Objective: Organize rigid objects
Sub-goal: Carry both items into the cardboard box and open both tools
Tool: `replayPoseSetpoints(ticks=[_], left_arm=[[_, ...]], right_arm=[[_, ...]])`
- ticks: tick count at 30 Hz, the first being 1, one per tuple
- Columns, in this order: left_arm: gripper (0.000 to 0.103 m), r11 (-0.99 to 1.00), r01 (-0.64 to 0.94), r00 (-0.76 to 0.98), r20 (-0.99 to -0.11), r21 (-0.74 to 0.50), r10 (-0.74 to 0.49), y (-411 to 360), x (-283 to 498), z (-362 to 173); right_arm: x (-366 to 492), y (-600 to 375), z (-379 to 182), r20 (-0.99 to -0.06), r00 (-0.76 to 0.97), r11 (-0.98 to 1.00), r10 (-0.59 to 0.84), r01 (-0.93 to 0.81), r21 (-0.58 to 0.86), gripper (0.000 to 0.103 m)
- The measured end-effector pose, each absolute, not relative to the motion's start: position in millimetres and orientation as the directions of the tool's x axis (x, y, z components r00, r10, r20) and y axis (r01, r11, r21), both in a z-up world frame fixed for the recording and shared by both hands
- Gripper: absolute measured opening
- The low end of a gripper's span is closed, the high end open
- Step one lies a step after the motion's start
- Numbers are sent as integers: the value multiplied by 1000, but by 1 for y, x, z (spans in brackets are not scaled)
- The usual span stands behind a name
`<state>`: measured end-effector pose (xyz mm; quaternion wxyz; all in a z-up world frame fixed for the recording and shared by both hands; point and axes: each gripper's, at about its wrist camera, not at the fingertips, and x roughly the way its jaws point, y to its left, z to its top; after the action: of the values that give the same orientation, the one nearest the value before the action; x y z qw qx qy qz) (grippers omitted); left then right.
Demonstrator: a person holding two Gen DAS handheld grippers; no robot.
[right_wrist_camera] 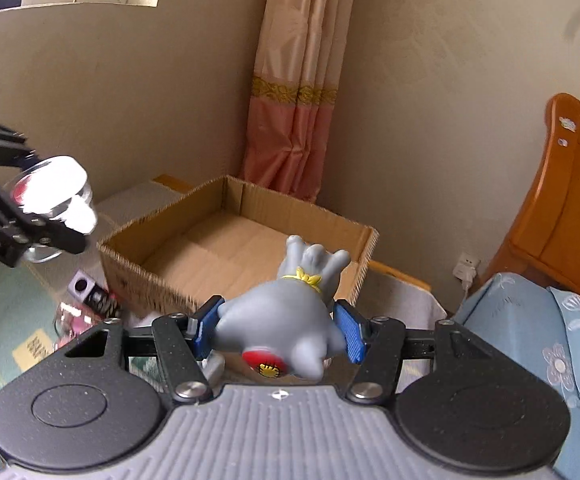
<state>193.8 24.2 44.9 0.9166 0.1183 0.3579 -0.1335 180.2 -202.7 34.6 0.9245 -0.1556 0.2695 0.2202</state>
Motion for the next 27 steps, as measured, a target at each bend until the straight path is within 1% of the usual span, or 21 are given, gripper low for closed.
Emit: replayPoseSetpoints(ticks=[11,14,15,16,17,19,21,27], left_arm=[[79,936,333,672,-725,114,-150,8,294,34],[79,940,316,697,-704,129,-138,5,313,28],[84,943,302,710,-693,137,-127,4,318,26],[93,946,292,716,-688,142,-118,4,322,24],[95,948,282,720,-686,150,-105,4,326,21],[96,949,272,721,-687,161,-90,3,331,16],[96,946,287,707,-700,153,-101,5,330,13],[96,940,315,698,-703,131,-136,17,310,17]], right_arm=[[240,-181,38,-598,729,846,333,-511,-152,65],[253,-178,34,-608,725,848,323,-507,-155,65],[257,-178,32,-612,723,849,321,-506,-153,65],[260,-177,31,-614,721,850,320,-505,-151,65],[263,-177,29,-619,718,850,318,-506,-150,65],[268,-175,24,-629,712,850,313,-505,-150,65],[273,-174,20,-637,707,851,308,-504,-148,65],[288,-169,13,-656,690,849,305,-510,-141,65]])
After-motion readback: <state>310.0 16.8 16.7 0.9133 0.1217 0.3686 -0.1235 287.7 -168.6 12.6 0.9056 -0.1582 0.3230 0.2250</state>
